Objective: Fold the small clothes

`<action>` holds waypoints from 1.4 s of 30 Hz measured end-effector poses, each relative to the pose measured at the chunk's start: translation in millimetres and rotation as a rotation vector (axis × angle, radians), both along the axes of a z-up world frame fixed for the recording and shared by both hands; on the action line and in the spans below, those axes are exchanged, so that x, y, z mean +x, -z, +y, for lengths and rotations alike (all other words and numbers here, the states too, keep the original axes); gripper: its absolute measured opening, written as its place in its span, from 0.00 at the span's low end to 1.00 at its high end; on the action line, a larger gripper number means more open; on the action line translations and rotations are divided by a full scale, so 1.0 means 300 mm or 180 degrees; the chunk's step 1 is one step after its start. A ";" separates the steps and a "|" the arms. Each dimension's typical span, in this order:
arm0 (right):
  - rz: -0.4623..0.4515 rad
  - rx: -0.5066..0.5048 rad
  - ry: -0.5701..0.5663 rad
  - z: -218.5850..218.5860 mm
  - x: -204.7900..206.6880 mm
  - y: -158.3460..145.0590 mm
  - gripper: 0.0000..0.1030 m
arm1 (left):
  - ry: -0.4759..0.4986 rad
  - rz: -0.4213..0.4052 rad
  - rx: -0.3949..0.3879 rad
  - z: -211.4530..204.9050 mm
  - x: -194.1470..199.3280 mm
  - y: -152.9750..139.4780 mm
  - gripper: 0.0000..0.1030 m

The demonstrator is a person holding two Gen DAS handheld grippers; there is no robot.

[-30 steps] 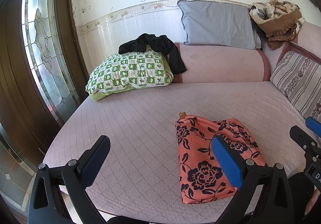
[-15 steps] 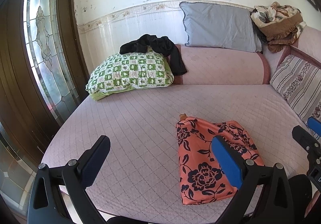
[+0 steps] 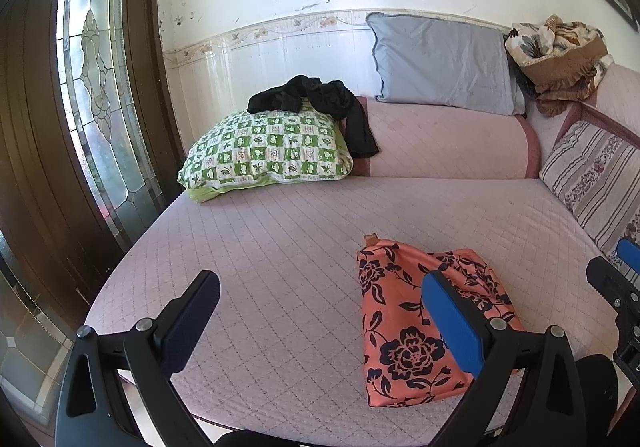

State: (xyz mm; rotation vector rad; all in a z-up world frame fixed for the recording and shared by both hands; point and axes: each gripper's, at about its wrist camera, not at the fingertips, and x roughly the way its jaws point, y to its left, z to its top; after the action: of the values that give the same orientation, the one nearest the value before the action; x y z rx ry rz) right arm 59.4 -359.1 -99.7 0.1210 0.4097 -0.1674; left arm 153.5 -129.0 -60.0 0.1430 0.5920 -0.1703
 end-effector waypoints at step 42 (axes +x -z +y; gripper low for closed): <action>-0.0010 -0.0075 -0.0151 0.041 0.063 -0.025 0.67 | -0.0006 -0.0073 -0.0024 0.019 0.033 -0.026 0.98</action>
State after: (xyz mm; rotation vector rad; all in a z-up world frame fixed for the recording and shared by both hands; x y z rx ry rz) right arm 78.2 -346.9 -92.1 0.0881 0.4070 -0.1252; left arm 163.4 -123.5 -52.4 0.1369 0.5687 -0.1687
